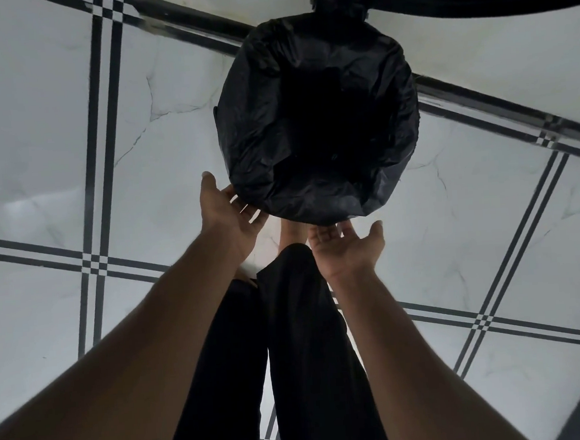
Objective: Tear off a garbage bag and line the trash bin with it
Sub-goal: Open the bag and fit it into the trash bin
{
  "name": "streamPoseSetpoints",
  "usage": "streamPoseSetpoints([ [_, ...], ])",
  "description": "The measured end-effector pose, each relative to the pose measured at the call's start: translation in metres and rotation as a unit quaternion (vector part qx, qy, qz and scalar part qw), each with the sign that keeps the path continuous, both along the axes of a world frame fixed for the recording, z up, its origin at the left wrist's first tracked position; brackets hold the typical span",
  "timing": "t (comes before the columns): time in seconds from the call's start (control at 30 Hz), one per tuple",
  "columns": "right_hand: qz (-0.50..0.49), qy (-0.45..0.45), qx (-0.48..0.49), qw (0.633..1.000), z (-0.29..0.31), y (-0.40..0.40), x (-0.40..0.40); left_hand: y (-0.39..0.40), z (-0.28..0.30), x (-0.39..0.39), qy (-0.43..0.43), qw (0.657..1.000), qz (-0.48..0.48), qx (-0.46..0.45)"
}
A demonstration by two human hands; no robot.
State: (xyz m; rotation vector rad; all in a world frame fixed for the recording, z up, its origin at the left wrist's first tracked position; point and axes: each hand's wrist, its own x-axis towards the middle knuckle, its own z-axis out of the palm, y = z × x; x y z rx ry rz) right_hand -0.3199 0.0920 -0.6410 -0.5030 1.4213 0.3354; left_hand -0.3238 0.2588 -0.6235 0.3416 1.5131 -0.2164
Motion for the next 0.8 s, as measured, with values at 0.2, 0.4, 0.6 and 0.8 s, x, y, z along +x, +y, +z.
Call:
streamPoseSetpoints([
  [0.2, 0.065, 0.011, -0.052, 0.996, 0.001, -0.013, 0.009, -0.004, 0.001, 0.003, 0.005, 1.000, -0.001, 0.001],
  [0.4, 0.224, 0.050, -0.114, 0.967, 0.002, -0.022, 0.020, 0.004, 0.011, 0.007, 0.091, 0.979, -0.164, 0.080],
  [0.6, 0.400, -0.025, -0.336, 0.852, 0.037, -0.047, 0.055, 0.016, 0.038, -0.002, 0.049, 0.877, -0.354, 0.321],
  [0.8, 0.442, -0.204, -0.445, 0.751, 0.118, -0.052, 0.115, 0.035, 0.108, 0.027, -0.101, 0.773, -0.380, 0.498],
])
